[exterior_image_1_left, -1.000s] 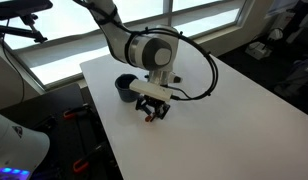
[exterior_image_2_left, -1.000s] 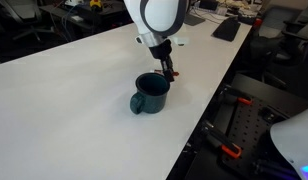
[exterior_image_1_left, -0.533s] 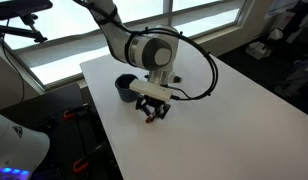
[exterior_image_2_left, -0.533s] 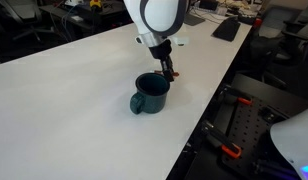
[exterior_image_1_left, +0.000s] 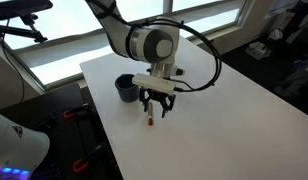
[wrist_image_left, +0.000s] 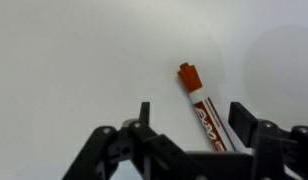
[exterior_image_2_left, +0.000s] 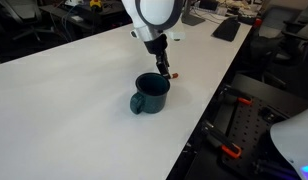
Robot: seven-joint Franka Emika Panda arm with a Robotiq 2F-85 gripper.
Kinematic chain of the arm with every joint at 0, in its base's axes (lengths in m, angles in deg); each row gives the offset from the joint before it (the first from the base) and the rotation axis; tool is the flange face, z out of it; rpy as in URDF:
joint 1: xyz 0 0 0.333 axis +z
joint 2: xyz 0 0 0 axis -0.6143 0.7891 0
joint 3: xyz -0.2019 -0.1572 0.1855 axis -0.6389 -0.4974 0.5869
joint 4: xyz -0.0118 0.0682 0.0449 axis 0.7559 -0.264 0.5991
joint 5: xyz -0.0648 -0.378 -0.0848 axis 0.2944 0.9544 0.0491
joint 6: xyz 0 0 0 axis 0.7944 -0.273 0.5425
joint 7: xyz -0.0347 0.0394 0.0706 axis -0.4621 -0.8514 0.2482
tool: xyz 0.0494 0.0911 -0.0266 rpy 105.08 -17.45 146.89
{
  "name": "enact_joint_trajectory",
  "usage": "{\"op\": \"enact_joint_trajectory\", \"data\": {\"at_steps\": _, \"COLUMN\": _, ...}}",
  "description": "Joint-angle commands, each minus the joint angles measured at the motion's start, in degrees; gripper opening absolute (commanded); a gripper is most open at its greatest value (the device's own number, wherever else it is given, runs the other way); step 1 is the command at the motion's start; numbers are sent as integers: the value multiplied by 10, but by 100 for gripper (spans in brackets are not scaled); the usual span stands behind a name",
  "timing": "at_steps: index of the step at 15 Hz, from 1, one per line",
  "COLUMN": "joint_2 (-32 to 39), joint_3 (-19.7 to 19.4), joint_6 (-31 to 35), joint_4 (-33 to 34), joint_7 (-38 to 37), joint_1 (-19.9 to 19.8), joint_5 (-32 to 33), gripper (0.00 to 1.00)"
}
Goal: Remove the marker from the cup
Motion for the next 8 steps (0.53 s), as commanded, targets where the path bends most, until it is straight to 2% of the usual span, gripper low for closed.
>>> {"op": "enact_joint_trajectory", "data": {"at_steps": 1, "joint_2": -5, "joint_3": 2, "joint_6": -1, "joint_4": 1, "joint_7": -1, "joint_1": 0, "joint_5": 1, "gripper": 88}}
{"op": "enact_joint_trajectory", "data": {"at_steps": 2, "joint_2": -8, "joint_3": 3, "joint_6": -2, "joint_4": 1, "joint_7": -1, "joint_1": 2, "joint_5": 1, "gripper": 96}}
{"op": "enact_joint_trajectory", "data": {"at_steps": 3, "joint_2": -10, "joint_3": 3, "joint_6": -2, "joint_4": 1, "joint_7": -1, "joint_1": 3, "joint_5": 1, "gripper": 99}}
{"op": "enact_joint_trajectory", "data": {"at_steps": 8, "joint_2": -11, "joint_3": 3, "joint_6": -2, "joint_4": 1, "joint_7": -1, "joint_1": 3, "joint_5": 1, "gripper": 99}}
